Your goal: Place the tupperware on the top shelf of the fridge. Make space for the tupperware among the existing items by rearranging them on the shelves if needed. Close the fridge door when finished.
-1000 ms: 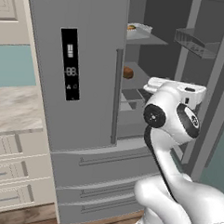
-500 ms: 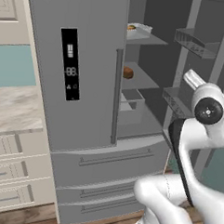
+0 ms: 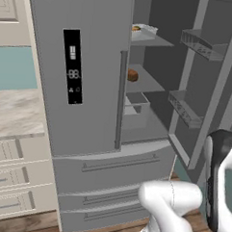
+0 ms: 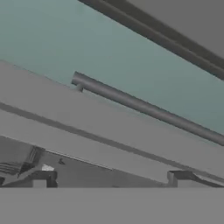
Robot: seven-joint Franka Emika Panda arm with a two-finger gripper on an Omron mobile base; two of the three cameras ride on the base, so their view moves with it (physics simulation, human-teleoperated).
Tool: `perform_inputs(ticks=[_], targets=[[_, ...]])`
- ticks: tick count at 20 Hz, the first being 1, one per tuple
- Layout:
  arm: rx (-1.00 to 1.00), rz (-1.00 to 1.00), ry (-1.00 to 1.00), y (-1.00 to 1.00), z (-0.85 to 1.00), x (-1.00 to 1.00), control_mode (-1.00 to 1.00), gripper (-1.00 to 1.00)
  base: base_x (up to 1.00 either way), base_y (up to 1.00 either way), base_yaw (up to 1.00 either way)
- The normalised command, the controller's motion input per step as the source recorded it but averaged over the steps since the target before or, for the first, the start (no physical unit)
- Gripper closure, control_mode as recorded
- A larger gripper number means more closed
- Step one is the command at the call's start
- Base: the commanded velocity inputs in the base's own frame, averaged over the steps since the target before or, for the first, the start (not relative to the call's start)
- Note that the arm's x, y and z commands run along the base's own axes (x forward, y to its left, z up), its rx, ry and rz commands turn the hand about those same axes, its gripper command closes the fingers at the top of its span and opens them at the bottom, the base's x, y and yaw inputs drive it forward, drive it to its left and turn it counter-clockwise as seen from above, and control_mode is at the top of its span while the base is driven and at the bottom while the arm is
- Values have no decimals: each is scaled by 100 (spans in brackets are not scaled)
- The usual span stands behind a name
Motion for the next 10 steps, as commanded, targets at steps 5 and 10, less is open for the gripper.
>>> perform_inputs(ticks=[5,10], targets=[[46,5,-19,-38,-2,-63,-100,-100,0,0,0],[35,6,-9,-29,0,-36,-100,-100,0,0,0]])
